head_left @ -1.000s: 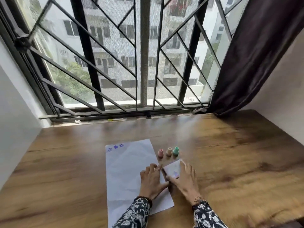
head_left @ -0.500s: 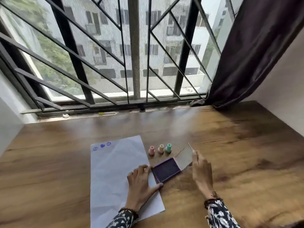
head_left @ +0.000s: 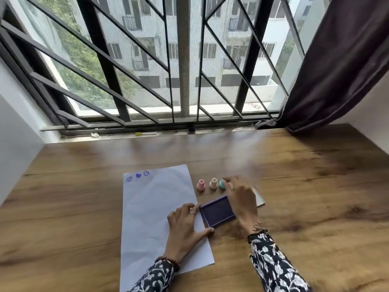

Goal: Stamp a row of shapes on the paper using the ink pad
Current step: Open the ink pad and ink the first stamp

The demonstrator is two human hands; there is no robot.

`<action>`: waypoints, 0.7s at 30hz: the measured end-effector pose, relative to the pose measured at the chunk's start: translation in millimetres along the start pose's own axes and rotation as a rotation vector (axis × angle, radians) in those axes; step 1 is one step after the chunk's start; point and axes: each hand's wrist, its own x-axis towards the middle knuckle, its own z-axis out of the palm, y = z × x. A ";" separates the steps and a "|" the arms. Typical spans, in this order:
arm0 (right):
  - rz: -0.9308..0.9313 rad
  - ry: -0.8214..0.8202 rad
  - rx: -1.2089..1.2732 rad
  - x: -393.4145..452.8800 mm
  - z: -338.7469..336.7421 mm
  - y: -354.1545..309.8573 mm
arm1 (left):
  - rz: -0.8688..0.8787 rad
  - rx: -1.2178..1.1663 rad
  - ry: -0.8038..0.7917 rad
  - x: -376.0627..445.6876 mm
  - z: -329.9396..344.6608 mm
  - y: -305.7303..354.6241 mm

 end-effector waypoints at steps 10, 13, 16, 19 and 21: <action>-0.301 -0.223 -0.273 21.6 34.7 -36.1 | -0.233 -0.305 0.019 7.1 -15.0 6.4; -0.160 -0.197 0.056 14.9 24.3 -41.0 | -0.382 -0.674 0.126 10.6 -26.1 5.6; 0.054 -0.286 0.479 1.6 6.7 -45.4 | -0.452 -1.015 0.120 13.0 -43.8 8.1; 0.129 -0.365 0.568 -14.0 -2.3 -42.7 | -0.447 -1.166 0.078 13.9 -54.7 13.1; 0.175 -0.367 0.654 -19.8 -3.7 -39.2 | -0.430 -1.194 0.071 12.9 -57.1 15.9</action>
